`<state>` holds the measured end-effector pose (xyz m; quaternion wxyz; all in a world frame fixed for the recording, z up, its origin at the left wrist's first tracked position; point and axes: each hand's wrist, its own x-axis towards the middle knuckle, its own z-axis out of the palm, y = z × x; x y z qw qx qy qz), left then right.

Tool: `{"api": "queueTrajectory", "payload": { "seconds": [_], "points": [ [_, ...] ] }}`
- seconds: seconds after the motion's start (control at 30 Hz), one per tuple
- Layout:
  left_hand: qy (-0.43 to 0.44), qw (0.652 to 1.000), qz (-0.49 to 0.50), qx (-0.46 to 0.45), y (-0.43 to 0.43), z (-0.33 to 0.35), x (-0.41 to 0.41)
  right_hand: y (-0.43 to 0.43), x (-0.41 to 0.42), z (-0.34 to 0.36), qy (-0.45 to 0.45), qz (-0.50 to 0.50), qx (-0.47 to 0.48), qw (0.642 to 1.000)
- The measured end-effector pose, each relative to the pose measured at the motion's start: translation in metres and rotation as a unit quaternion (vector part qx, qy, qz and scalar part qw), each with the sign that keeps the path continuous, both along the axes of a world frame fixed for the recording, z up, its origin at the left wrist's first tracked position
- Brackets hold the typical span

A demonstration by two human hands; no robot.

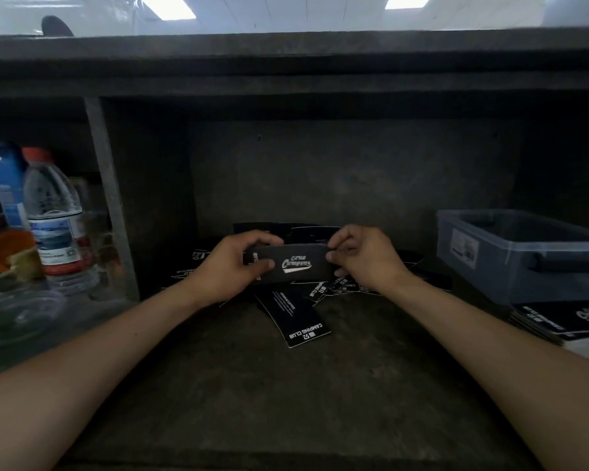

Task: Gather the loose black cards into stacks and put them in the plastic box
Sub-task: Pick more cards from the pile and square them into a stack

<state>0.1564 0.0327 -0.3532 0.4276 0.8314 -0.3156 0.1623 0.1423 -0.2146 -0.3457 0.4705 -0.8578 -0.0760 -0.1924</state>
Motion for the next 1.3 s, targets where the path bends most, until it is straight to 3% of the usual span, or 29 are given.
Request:
{"api": "queueTrajectory", "payload": {
  "seconds": [0.1, 0.2, 0.33, 0.4, 0.5, 0.6, 0.73, 0.8, 0.87, 0.93, 1.03, 1.17, 1.3],
  "points": [
    [0.015, 0.998, 0.031, -0.046, 0.007, 0.005, 0.008, 0.003, -0.002, 0.001, -0.002, 0.025, 0.008, 1.0],
    [0.042, 0.992, 0.072, -0.096, 0.012, 0.008, 0.014, 0.006, -0.014, 0.005, 0.015, 0.02, -0.114, 0.993],
    [0.06, 0.995, 0.065, -0.049, 0.014, 0.003, 0.015, 0.033, -0.036, 0.0, 0.046, 0.05, -0.263, 0.962],
    [0.053, 0.996, 0.059, -0.04, 0.014, 0.001, 0.016, 0.043, -0.037, -0.003, 0.063, 0.062, -0.273, 0.958],
    [0.049, 0.996, 0.058, -0.041, 0.014, 0.002, 0.017, 0.039, -0.033, 0.002, 0.156, 0.113, -0.15, 0.97],
    [0.057, 0.996, 0.062, -0.043, 0.014, 0.002, 0.016, 0.02, -0.028, 0.014, 0.21, 0.093, -0.034, 0.973],
    [0.057, 0.995, 0.066, -0.044, 0.013, 0.002, 0.015, -0.006, -0.023, 0.03, 0.141, 0.047, 0.146, 0.978],
    [0.051, 0.996, 0.06, -0.044, 0.011, 0.003, 0.014, -0.011, -0.019, 0.032, 0.089, 0.03, 0.168, 0.981],
    [0.045, 0.996, 0.049, -0.052, 0.009, 0.004, 0.011, -0.011, -0.015, 0.03, 0.063, 0.034, 0.12, 0.99],
    [0.044, 0.997, 0.037, -0.055, 0.006, 0.004, 0.008, -0.01, -0.014, 0.024, 0.041, 0.048, 0.002, 0.998],
    [0.07, 0.997, 0.001, -0.044, 0.003, 0.004, 0.002, -0.01, -0.01, 0.013, -0.037, 0.027, -0.185, 0.982],
    [0.071, 0.997, -0.031, -0.01, -0.001, 0.002, -0.003, -0.007, -0.009, 0.008, -0.122, -0.114, -0.205, 0.965],
    [0.039, 0.999, -0.018, -0.001, -0.005, 0.001, -0.006, -0.002, -0.006, 0.005, -0.078, -0.212, -0.229, 0.947]
  ]
}}
